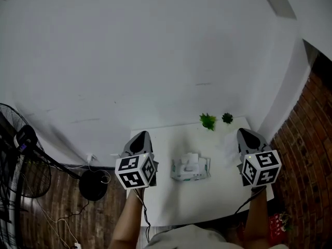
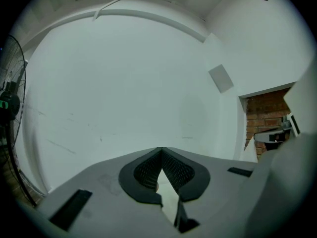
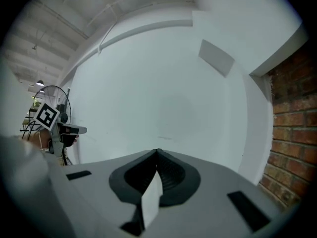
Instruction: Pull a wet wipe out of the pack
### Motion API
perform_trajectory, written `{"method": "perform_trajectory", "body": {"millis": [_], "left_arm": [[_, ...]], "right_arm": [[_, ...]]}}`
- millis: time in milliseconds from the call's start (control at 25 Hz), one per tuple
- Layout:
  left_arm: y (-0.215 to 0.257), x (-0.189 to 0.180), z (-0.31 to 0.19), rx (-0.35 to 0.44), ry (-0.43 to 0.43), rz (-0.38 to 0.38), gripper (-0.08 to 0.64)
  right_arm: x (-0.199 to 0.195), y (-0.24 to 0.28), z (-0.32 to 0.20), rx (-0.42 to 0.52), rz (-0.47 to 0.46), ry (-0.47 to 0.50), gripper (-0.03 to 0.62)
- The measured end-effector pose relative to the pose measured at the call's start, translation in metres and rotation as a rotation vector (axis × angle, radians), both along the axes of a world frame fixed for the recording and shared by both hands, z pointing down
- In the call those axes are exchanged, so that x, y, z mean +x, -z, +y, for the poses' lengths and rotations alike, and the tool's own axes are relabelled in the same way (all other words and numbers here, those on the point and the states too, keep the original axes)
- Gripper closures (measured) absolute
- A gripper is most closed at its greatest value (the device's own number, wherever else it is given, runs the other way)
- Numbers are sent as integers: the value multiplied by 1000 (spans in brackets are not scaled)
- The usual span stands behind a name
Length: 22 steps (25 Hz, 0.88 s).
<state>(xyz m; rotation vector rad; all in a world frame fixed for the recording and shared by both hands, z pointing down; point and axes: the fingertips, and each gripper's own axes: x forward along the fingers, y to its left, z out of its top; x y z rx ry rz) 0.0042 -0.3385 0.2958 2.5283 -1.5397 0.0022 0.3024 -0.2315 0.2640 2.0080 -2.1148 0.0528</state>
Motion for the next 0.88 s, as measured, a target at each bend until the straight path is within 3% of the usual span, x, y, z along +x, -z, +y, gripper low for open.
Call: {"method": "perform_trajectory", "body": {"millis": [240,880], "left_arm": [[-1,7,-6,-2,-6,-5,560],[-17,0,-14,-31,13,-9,560]], "right_arm": [[11,-6,-2,-1,-21,-32,591],[4,-9,-12,-4,-65,-2,591]]}}
